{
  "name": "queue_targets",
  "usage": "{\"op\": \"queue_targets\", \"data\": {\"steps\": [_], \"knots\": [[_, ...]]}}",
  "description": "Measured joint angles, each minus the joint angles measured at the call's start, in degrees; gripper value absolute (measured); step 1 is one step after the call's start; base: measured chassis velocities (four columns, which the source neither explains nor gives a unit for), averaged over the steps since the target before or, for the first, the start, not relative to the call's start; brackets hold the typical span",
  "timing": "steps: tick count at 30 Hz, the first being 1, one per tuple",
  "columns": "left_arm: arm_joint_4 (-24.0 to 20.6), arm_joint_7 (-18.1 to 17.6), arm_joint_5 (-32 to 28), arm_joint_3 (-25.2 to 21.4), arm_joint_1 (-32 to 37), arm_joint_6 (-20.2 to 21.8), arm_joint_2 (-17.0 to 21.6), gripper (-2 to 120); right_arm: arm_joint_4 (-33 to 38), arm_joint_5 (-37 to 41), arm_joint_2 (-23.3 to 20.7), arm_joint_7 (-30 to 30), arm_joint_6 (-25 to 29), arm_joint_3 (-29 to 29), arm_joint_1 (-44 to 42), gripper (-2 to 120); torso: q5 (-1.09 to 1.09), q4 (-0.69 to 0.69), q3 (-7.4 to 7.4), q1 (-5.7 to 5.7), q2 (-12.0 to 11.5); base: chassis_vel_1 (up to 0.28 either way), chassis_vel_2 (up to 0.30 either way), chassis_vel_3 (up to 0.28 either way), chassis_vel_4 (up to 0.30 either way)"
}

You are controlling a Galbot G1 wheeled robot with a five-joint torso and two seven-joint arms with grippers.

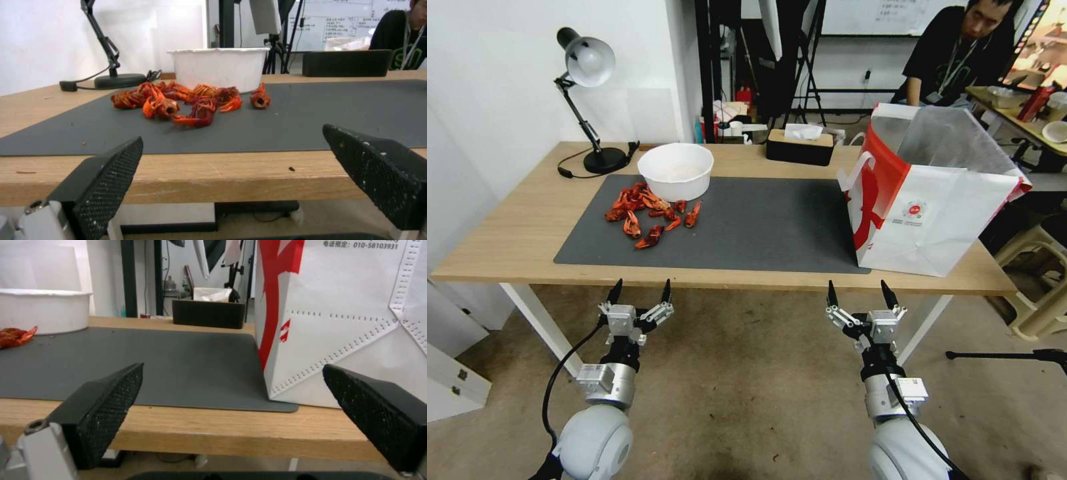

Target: Close the takeout container lid, then place the container into the takeout bag.

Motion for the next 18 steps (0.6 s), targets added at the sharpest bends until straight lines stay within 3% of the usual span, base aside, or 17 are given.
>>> {"op": "queue_targets", "data": {"steps": [18], "knots": [[0.13, 0.13, -0.01, 0.03, 0.02, -0.06, 0.16, 100, -0.13, 0.32, 0.05, 0.03, 0.03, -0.06, 0.05, 100, 0.00, 0.00, 0.00, 0.00, 0.00, 0.000, 0.000, 0.000, 0.000]]}}
